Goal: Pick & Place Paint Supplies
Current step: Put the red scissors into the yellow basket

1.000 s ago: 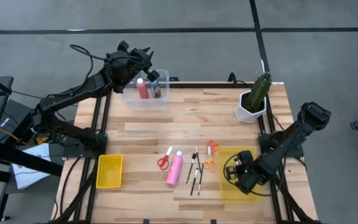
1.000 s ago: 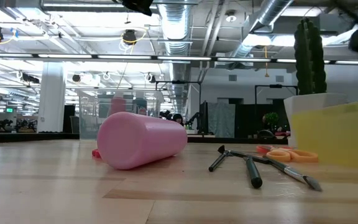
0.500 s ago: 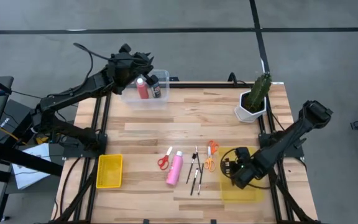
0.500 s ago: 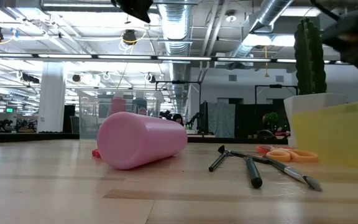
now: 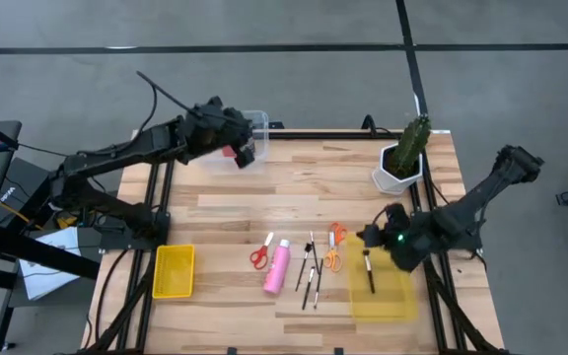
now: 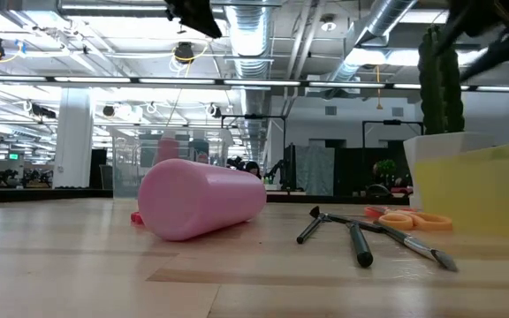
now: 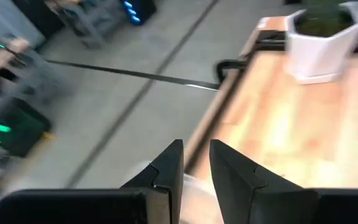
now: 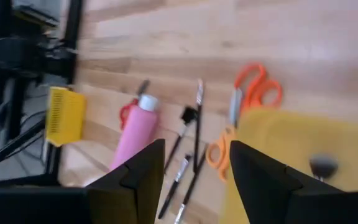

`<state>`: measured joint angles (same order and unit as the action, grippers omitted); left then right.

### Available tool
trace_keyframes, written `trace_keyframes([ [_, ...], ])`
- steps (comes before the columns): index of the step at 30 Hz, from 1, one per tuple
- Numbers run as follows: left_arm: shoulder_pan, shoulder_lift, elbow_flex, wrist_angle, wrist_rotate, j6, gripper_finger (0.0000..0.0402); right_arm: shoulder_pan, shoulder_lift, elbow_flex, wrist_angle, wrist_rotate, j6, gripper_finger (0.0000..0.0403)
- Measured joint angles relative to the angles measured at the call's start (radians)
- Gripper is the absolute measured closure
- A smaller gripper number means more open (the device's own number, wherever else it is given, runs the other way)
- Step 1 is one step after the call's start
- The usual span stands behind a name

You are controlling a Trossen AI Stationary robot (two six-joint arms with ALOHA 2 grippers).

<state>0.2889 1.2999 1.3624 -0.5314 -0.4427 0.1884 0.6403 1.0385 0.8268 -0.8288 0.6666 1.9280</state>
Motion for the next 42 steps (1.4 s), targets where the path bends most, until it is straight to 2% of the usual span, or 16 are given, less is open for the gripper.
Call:
trace_keyframes([
  [6,-0.064,0.003,0.0,-0.119,-0.021,-0.24,0.033,-0.112,-0.197,0.0,0.0,-0.008,-0.337,0.0225],
  [11,-0.122,0.014,0.0,-0.265,-0.009,-0.321,0.033,-0.194,-0.328,0.0,0.012,-0.013,-0.58,0.0225],
  [18,-0.205,0.02,0.0,-0.463,0.108,-0.668,0.033,-0.263,-0.414,0.0,0.071,-0.087,-0.834,0.0225],
  [21,-0.246,0.042,0.001,-0.508,0.15,-0.81,0.033,-0.284,-0.419,0.0,0.075,-0.093,-0.893,0.0225],
  [25,-0.298,0.097,0.0,-0.522,0.237,-0.911,0.0328,-0.305,-0.419,0.0,0.08,-0.121,-0.954,0.0226],
  [31,-0.332,0.229,0.0,-0.529,0.388,-1.061,0.0295,-0.332,-0.419,0.0,0.084,-0.196,-0.995,0.0226],
  [37,-0.356,0.366,0.0,-0.494,0.416,-1.187,0.025,-0.334,-0.44,0.0,0.083,-0.22,-0.998,0.0226],
  [42,-0.381,0.447,0.0,-0.423,0.423,-1.205,0.0238,-0.333,-0.474,0.0,0.084,-0.25,-1.012,0.0226],
])
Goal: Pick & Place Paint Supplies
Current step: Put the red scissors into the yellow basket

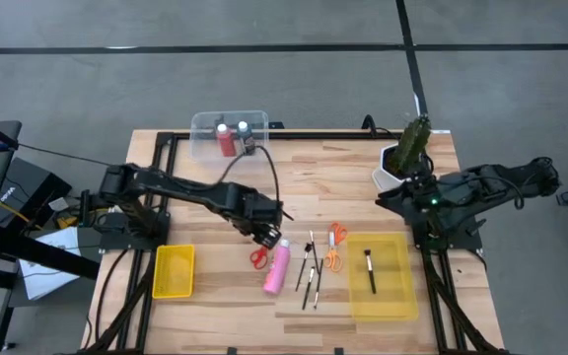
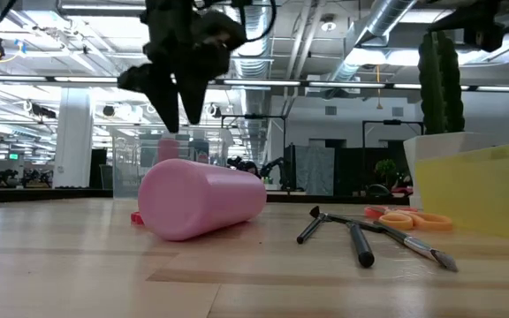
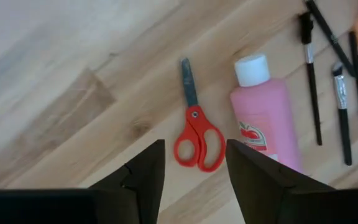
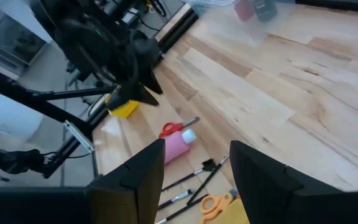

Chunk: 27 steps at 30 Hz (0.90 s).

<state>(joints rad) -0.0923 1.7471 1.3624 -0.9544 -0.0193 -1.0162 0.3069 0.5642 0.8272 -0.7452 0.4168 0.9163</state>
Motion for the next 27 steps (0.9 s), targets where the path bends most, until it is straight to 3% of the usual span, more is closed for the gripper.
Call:
trace_keyframes([
  [16,-0.096,0.121,-0.001,0.014,0.053,-0.121,0.0269,0.0,-0.09,0.0,0.036,-0.005,-0.011,0.0226],
  [27,-0.112,0.137,-0.001,0.032,0.051,-0.081,0.0274,0.0,-0.086,0.0,0.038,-0.008,-0.011,0.0226],
])
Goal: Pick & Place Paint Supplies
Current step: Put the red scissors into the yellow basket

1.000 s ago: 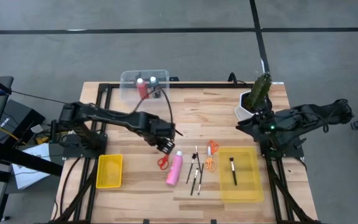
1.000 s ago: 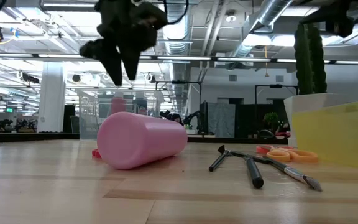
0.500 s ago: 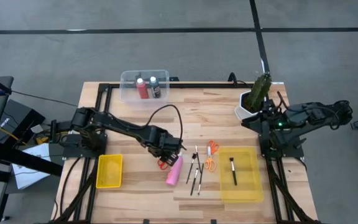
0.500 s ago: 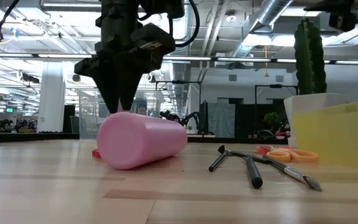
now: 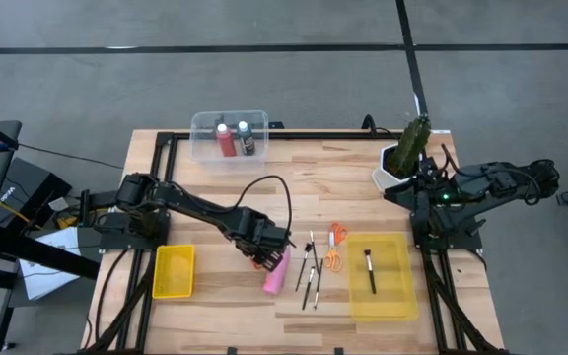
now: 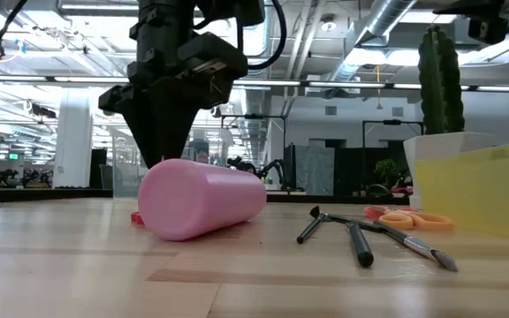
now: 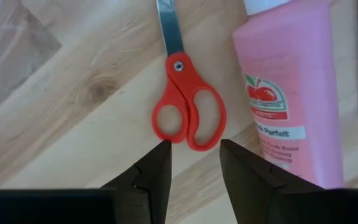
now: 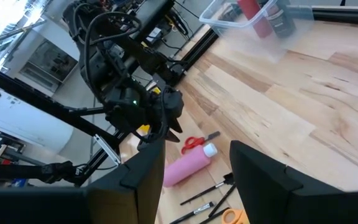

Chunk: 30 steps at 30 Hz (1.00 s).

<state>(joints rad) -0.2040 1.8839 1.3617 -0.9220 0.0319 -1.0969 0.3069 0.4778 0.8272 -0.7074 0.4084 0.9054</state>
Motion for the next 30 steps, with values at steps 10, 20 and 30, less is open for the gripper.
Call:
trace_keyframes([
  [10,0.003,0.004,-0.007,-0.011,-0.049,0.061,0.0275,0.0,0.0,0.0,0.006,0.0,0.003,0.0226],
  [20,0.004,0.006,-0.062,0.023,0.009,0.253,0.0275,0.0,0.0,0.0,0.072,0.0,-0.016,0.0226],
  [30,0.016,0.006,-0.062,0.034,-0.036,0.235,0.0276,0.0,0.0,0.0,0.073,0.004,-0.026,0.0226],
])
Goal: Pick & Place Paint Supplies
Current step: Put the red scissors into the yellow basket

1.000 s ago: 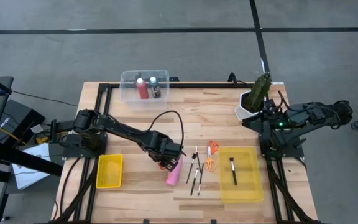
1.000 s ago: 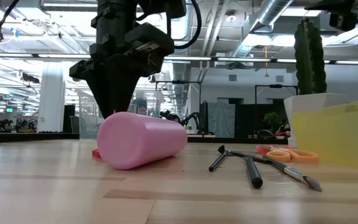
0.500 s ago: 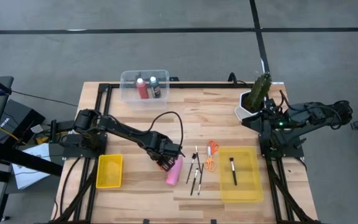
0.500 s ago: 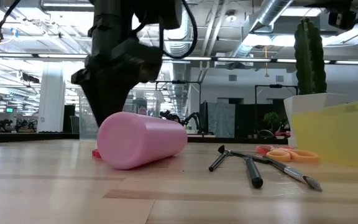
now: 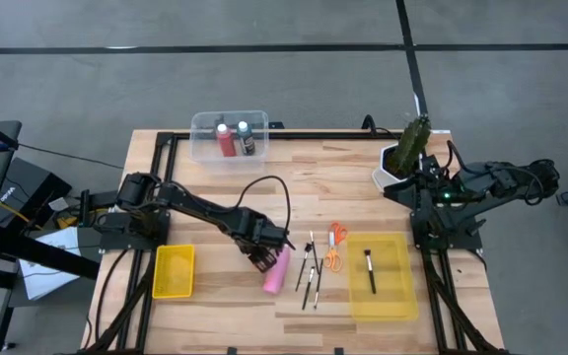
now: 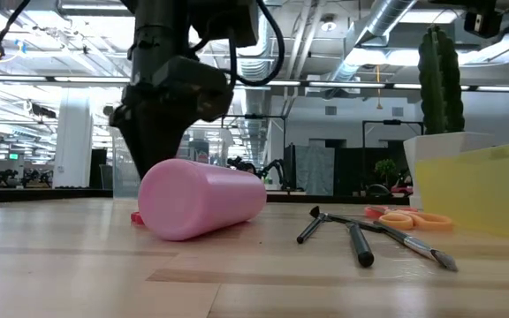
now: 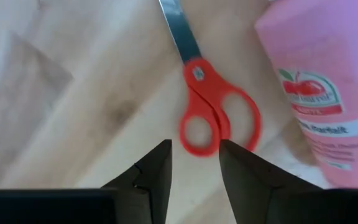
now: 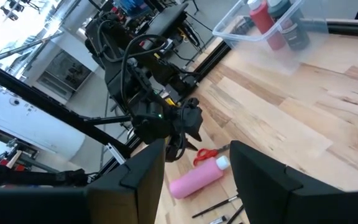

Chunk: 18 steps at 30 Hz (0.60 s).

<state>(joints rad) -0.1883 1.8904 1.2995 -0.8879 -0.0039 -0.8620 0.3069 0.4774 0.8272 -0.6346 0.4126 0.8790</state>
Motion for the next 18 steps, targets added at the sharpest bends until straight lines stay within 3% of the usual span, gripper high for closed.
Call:
trace_keyframes([
  [9,-0.008,-0.001,-0.078,0.091,-0.043,0.297,0.0315,0.0,0.0,0.0,0.004,0.001,-0.007,0.0226],
  [18,-0.009,-0.002,-0.116,0.127,-0.033,0.382,0.0314,0.0,0.0,0.0,0.043,0.003,-0.015,0.0225],
])
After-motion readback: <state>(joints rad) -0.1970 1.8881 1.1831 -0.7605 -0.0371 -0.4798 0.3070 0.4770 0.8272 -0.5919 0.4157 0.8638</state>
